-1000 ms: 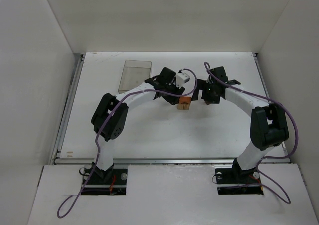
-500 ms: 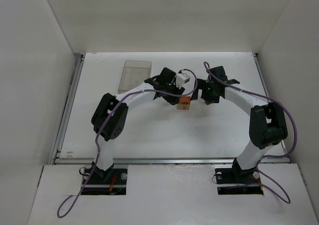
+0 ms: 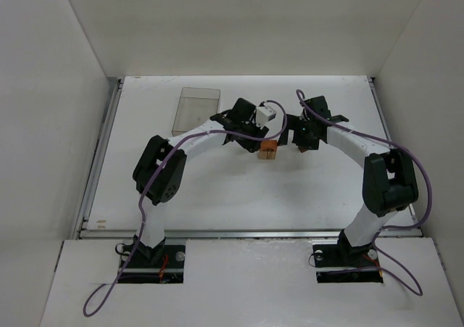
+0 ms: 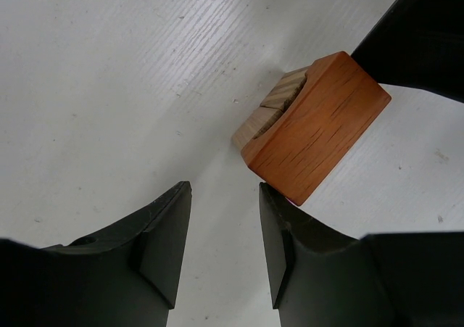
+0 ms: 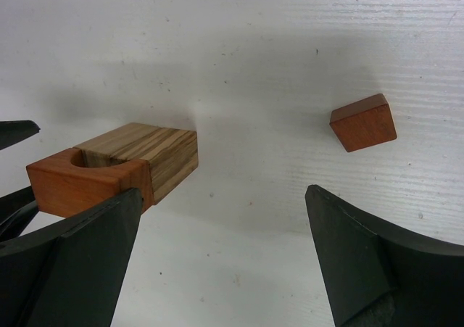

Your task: Build the wood block tower

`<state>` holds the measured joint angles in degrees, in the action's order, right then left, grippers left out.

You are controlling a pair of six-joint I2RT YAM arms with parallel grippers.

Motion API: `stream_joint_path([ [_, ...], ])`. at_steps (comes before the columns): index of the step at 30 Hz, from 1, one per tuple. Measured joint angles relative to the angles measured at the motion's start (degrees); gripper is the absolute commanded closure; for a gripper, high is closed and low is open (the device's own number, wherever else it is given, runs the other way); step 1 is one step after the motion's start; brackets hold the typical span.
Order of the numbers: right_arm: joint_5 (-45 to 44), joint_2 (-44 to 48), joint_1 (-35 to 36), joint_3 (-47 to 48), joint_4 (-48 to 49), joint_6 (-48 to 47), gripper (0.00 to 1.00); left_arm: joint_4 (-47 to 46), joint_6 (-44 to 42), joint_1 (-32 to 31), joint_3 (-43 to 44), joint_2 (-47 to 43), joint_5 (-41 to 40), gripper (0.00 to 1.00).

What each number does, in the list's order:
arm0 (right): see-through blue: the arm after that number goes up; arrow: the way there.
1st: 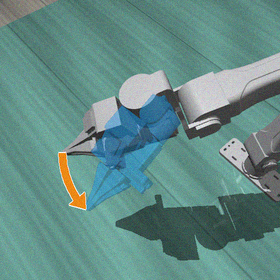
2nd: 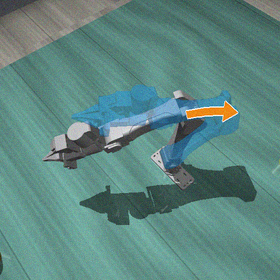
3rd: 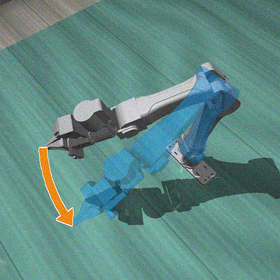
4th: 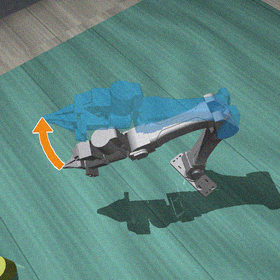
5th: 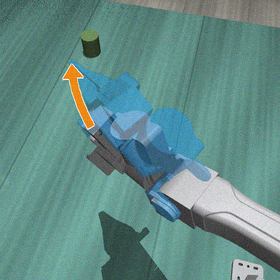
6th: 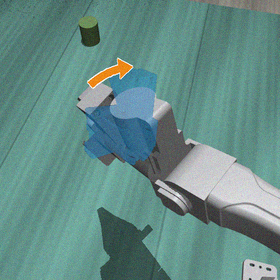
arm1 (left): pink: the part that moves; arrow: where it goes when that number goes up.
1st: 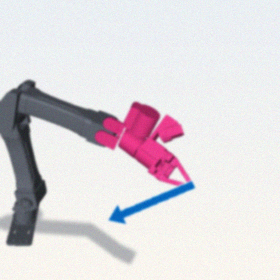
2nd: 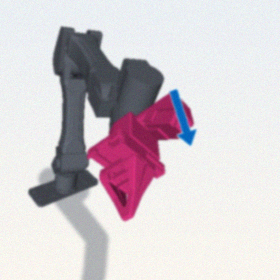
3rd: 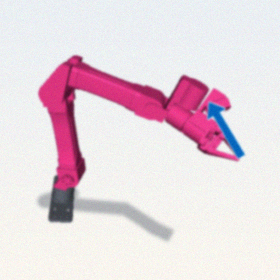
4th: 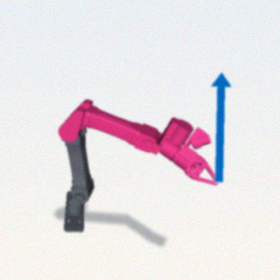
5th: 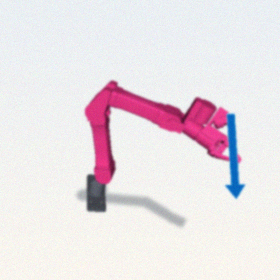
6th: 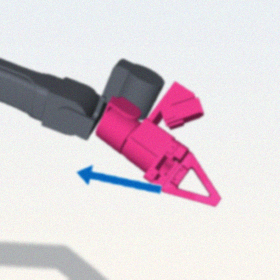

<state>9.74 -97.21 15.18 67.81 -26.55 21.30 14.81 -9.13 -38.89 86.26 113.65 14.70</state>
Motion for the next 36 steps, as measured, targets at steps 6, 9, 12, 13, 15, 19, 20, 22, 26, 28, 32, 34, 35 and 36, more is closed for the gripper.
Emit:
stream_joint_path([
  [6, -0.11, 0.0, 0.0, 0.0, 0.0, 0.0, 0.0, 0.0, 0.0, 0.0, 0.0, 0.0, -0.61, 0.61],
  [9, -1.09, 0.07, 0.0, 0.0, -0.02, 0.02, 0.0, 0.0, 0.28, 0.15, 0.0, 0.0, -1.66, 0.61],
  [12, -2.12, 0.46, -0.15, 0.02, -0.22, -0.09, 0.0, 0.0, 0.74, 0.48, 0.0, 0.0, -2.03, 0.61],
  [13, -2.45, 0.66, -0.22, 0.13, -0.5, -0.28, 0.0, 0.0, 0.87, 0.63, 0.0, 0.0, -2.21, 0.61],
  [15, -3.19, 1.14, -0.59, 0.66, -1.57, -0.81, 0.0, 0.0, 1.14, 0.81, 0.0, 0.0, -2.8, 0.59],
  [19, -4.02, 1.31, -2.6, 2.91, -3.5, -2.64, 0.0, 0.02, 1.57, 1.64, 0.0, 0.0, -3.37, 0.58],
  [20, -3.98, 1.16, -3.28, 3.74, -4.31, -3.54, 0.0, 0.04, 1.64, 1.86, 0.0, 0.0, -3.41, 0.58],
  [22, -4.0, 0.11, -4.57, 6.19, -6.36, -5.31, 0.0, 0.07, 1.73, 2.36, 0.0, -0.02, -3.63, 0.57],
  [26, -4.68, -5.73, -5.81, 12.76, -9.07, -9.25, 0.0, 0.11, 1.73, 3.63, -0.42, -0.44, -4.39, 0.57],
  [28, -5.05, -8.52, -5.77, 13.86, -9.51, -10.84, 0.0, 0.26, 1.7, 4.37, -1.38, -1.38, -4.61, 0.57],
  [32, -6.21, -12.33, -5.73, 13.94, -12.13, -13.25, 0.0, 0.57, 1.4, 5.7, -4.15, -4.48, -4.92, 0.57],
  [34, -6.71, -13.46, -5.73, 13.94, -13.07, -14.14, 0.0, 0.39, 1.07, 6.38, -5.33, -5.92, -4.98, 0.57],
  [35, -6.86, -13.79, -5.73, 13.94, -13.38, -14.53, 0.0, 0.35, 1.03, 6.71, -5.9, -6.62, -5.14, 0.57],
  [36, -7.02, -14.08, -5.73, 13.94, -13.64, -14.93, 0.0, 0.35, 0.94, 6.93, -6.49, -7.26, -5.2, 0.57],
])
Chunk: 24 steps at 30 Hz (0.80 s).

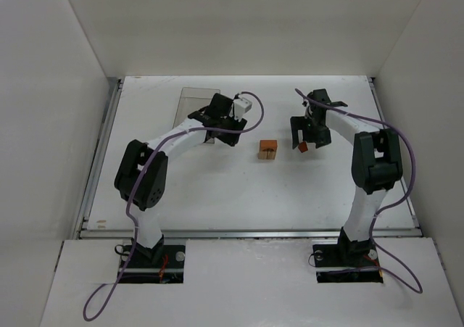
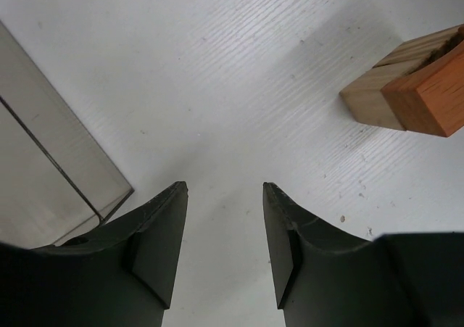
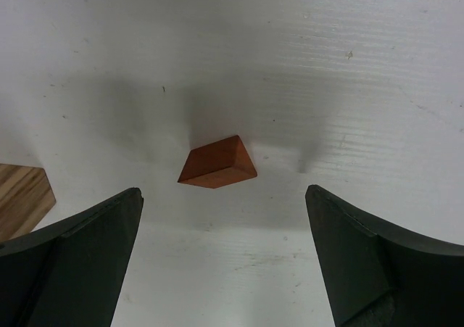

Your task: Build the wood block tower

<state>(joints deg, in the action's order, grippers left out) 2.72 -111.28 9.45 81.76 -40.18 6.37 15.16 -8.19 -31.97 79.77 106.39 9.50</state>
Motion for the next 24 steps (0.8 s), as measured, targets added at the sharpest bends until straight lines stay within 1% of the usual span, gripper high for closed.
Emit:
stream_joint_path([
  [5, -0.17, -0.55, 0.0, 0.0, -0.13, -1.33, 0.07, -0.31, -0.31, 0.9, -1.44, -1.25, -0.57, 0.57],
  [11, -1.07, -2.21, 0.0, 0.24, 0.04, -3.08, 0.26, -0.35, -0.63, 1.01, -1.66, -1.25, -1.16, 0.57],
  [14, -1.49, -2.73, 0.0, 0.39, 0.13, -3.93, 0.26, -0.35, -0.76, 1.01, -1.68, -1.27, -1.27, 0.57],
  [16, -1.51, -2.73, 0.0, 0.33, 0.44, -4.68, 0.29, -0.35, -0.79, 1.01, -1.68, -1.27, -1.38, 0.57],
  [24, -3.45, -2.71, 0.0, 0.15, 0.79, -8.35, 0.29, -0.85, -0.81, 1.33, -2.51, -2.56, -1.44, 0.57],
])
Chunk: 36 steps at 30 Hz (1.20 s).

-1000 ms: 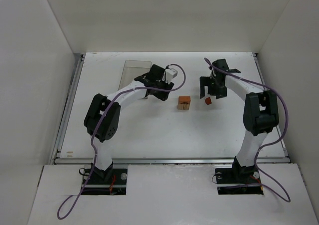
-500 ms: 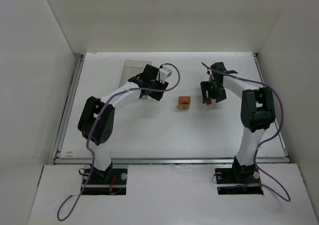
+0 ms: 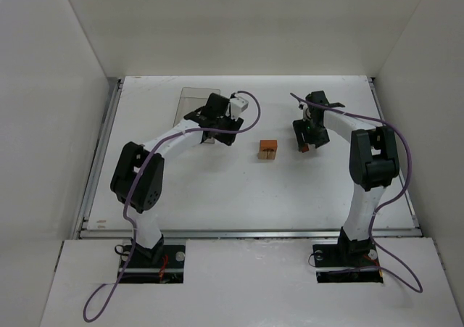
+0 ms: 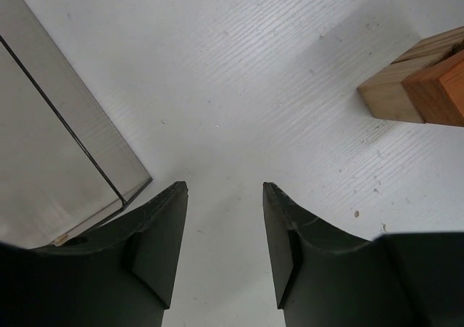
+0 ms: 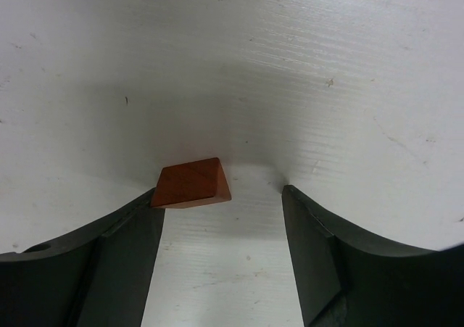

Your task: Build the wood block tower

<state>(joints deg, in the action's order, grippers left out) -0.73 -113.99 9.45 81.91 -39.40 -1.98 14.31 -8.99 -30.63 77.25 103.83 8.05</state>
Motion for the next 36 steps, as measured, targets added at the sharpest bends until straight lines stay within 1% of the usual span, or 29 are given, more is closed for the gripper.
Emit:
stream_joint_path([
  [1, -0.35, -0.02, 0.0, 0.04, 0.0, -0.42, 0.29, 0.04, 0.0, 0.0, -0.02, -0.11, 0.0, 0.57],
  [2, -0.66, -0.07, 0.07, 0.13, -0.07, -0.87, 0.31, 0.04, 0.0, 0.02, -0.04, -0.31, 0.02, 0.57],
  [4, -1.29, -0.07, 0.24, 0.35, -0.04, -1.6, 0.39, 0.04, 0.0, 0.11, -0.04, -0.7, 0.0, 0.57],
  [9, -1.68, -0.07, 1.7, 0.79, 0.72, -2.8, 0.39, -0.48, 0.0, 0.11, -0.33, -1.88, 0.02, 0.57],
  [10, -1.66, -0.07, 2.14, 0.87, 0.81, -3.19, 0.41, -0.63, 0.0, 0.11, -0.5, -2.03, 0.02, 0.57],
  [11, -1.64, -0.07, 2.62, 1.01, 0.83, -3.56, 0.47, -0.81, 0.0, 0.11, -0.66, -2.14, 0.02, 0.57],
  [12, -1.64, -0.07, 2.99, 1.29, 0.79, -3.96, 0.51, -0.85, -0.11, 0.11, -0.74, -2.16, 0.02, 0.57],
  [16, -1.2, -0.42, 3.85, 3.48, 0.22, -4.48, 0.52, -0.92, -0.39, 0.11, -0.79, -2.19, -0.02, 0.57],
  [19, -0.96, -0.79, 3.87, 4.44, 0.22, -4.72, 0.61, -1.01, -0.5, 0.11, -0.79, -2.19, -0.04, 0.57],
  [20, -0.94, -0.81, 3.87, 4.44, 0.04, -4.72, 0.72, -1.03, -0.57, 0.11, -0.79, -2.19, -0.07, 0.57],
  [21, -0.94, -0.81, 3.85, 4.44, -0.22, -4.9, 0.76, -1.07, -0.59, 0.11, -0.79, -2.19, -0.11, 0.57],
  [23, -0.94, -0.81, 3.78, 4.44, -0.55, -4.68, 0.76, -1.09, -0.61, 0.11, -0.79, -2.19, -0.15, 0.57],
  [26, -1.03, -0.79, 3.78, 4.44, -0.74, -4.63, 0.62, -1.2, -0.61, 0.11, -0.79, -2.19, -0.17, 0.57],
  [27, -1.05, -0.79, 3.78, 4.44, -0.79, -4.61, 0.47, -1.2, -0.61, 0.11, -0.79, -2.19, -0.17, 0.57],
  [28, -1.07, -0.79, 3.78, 4.44, -0.9, -4.55, 0.41, -1.22, -0.61, 0.11, -0.81, -2.19, -0.15, 0.57],
  [30, -1.22, -0.79, 3.78, 4.44, -1.22, -4.68, 0.32, -1.25, -0.61, 0.11, -0.9, -2.19, -0.15, 0.57],
  [31, -1.25, -0.74, 3.78, 4.44, -1.31, -4.9, 0.3, -1.25, -0.61, 0.11, -1.01, -2.19, -0.15, 0.57],
  [35, -1.05, 0.42, 3.78, 4.39, -1.33, -6.43, 0.3, -1.22, -0.61, 0.11, -1.51, -2.19, -0.15, 0.57],
  [36, -0.83, 0.98, 3.78, 4.39, -1.33, -6.84, 0.32, -1.2, -0.61, 0.11, -1.55, -2.19, -0.15, 0.57],
])
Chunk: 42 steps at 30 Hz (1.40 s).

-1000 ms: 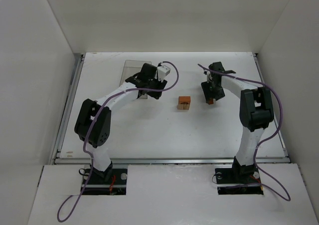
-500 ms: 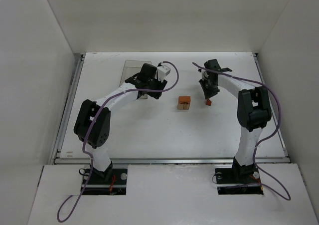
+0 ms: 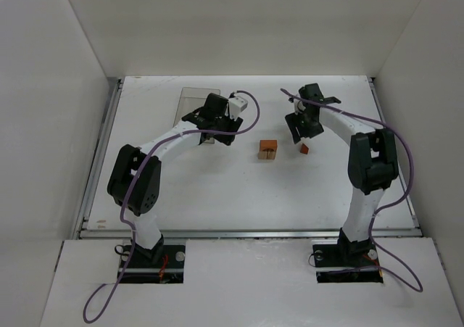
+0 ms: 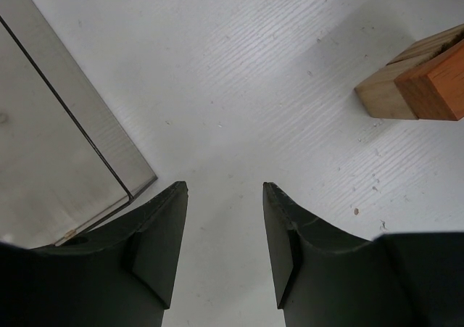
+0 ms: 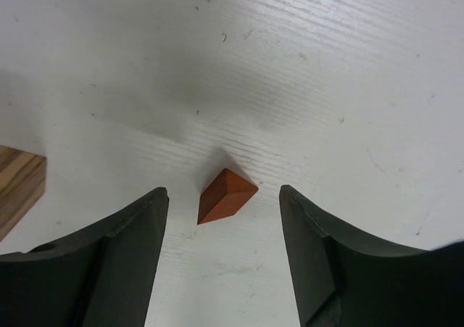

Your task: Build the wood block tower

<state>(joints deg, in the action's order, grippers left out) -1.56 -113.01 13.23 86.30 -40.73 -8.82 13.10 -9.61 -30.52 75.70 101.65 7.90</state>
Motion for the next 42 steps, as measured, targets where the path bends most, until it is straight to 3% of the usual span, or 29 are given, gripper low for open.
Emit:
stream_joint_path([
  [2, 0.17, 1.53, -0.26, 0.09, 0.09, 0.7, 0.31, -0.02, 0.0, 0.0, -0.04, 0.0, 0.0, 0.57],
  [4, 0.26, 2.56, -0.74, 0.13, 0.66, 2.93, 0.25, -0.02, 0.0, 0.0, -0.04, 0.0, -0.02, 0.57],
  [5, 0.24, 3.13, -1.29, -0.04, 1.27, 4.92, 0.04, -0.04, 0.0, 0.0, -0.07, 0.0, -0.07, 0.57],
  [6, 0.31, 3.82, -2.05, -0.74, 2.51, 7.34, 0.0, -0.07, 0.0, 0.0, -0.07, 0.0, -0.28, 0.57],
  [13, 1.68, 16.94, -10.29, -18.64, 12.48, 28.65, 0.0, -0.13, 0.0, 0.0, -0.11, 0.0, -2.58, 0.57],
  [21, -1.07, 19.17, -6.29, -22.29, 15.78, 41.79, 0.0, -0.48, 0.02, 0.0, -0.31, 0.0, -6.43, 0.57],
  [30, -5.18, 15.23, -4.13, -19.61, 15.12, 45.0, 0.53, -1.11, 0.02, 0.02, -1.18, -0.37, -7.63, 0.57],
  [42, -9.07, 9.79, -0.94, -14.84, 12.22, 44.22, 0.53, -1.79, 0.02, 0.02, -2.1, -2.19, -7.98, 0.57],
])
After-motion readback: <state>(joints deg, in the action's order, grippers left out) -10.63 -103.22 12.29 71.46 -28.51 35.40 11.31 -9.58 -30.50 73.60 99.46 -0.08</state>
